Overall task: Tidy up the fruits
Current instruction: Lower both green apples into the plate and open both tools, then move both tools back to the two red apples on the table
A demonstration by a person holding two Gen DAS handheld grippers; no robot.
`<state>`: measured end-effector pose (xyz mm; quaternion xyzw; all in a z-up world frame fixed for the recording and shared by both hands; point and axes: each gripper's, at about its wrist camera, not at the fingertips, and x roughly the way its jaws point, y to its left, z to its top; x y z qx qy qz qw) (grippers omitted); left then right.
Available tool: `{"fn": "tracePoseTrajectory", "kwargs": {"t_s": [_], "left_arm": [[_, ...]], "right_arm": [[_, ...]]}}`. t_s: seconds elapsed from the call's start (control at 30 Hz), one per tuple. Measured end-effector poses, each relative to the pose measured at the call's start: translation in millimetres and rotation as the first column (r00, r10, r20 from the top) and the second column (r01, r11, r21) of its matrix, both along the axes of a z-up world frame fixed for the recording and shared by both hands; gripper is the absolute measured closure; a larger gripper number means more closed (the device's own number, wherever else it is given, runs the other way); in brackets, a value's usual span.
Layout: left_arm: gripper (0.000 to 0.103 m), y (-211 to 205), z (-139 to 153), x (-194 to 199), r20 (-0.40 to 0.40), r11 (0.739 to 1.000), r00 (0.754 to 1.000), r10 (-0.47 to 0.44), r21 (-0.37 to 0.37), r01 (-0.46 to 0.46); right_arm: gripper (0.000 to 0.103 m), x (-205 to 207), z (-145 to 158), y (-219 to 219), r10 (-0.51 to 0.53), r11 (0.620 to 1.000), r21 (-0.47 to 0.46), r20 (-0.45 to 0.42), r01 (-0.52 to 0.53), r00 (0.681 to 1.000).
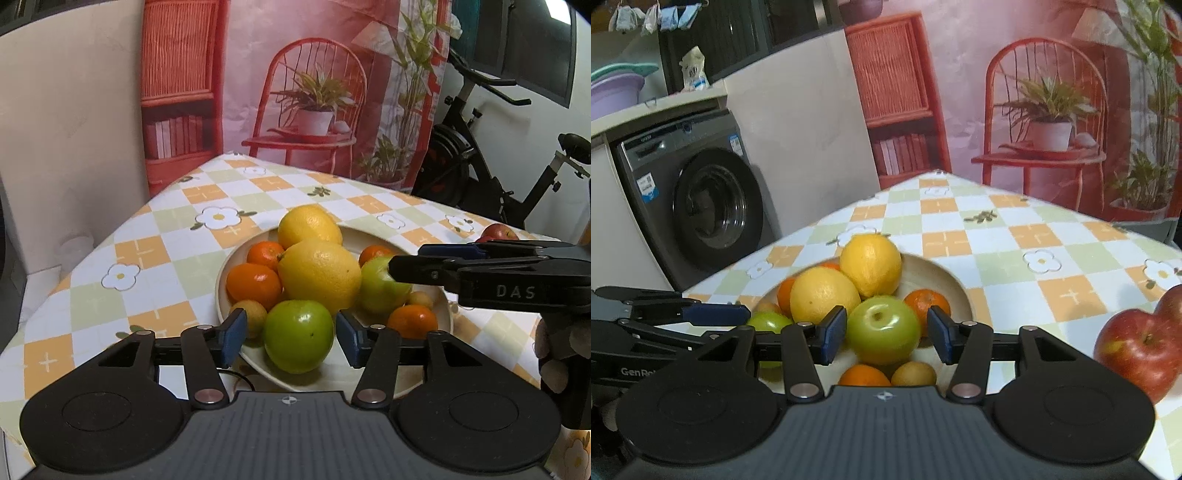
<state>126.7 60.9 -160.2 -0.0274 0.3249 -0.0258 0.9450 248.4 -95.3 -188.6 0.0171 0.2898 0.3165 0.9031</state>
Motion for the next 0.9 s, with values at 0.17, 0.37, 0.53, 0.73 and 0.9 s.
{"fn": "tracePoseTrajectory", "kwargs": {"t_s": [0.17,0.37,0.53,0.73,0.9], "left_arm": [[0.046,-6.7,6.2,-3.7,0.031,1.000,0.999,-0.011,0.014,0.010],[0.046,-16.2,13.9,-3.3,0.053,0.999,0.998,-0.018,0.031,0.016],[0.046,-30.8,21.7,1.7,0.074,0.998,0.996,-0.043,0.043,0.040],[0.044,-59.1,29.7,17.3,0.088,0.994,0.991,-0.103,0.031,0.100],[0.044,-83.9,32.8,32.6,0.080,0.987,0.983,-0.163,0.022,0.162]], "right_arm": [[0.051,-11.1,9.6,-19.8,-0.067,0.998,0.021,0.045,0.066,0.997],[0.051,-25.6,11.1,-64.9,-0.211,0.977,0.030,0.072,0.209,0.975],[0.051,-38.6,9.1,-107.4,-0.314,0.950,0.028,0.073,0.312,0.947],[0.044,-57.0,3.8,-147.0,-0.395,0.918,-0.003,0.080,0.396,0.915],[0.039,-64.7,-2.8,-163.2,-0.432,0.900,-0.024,0.091,0.436,0.897]]}}
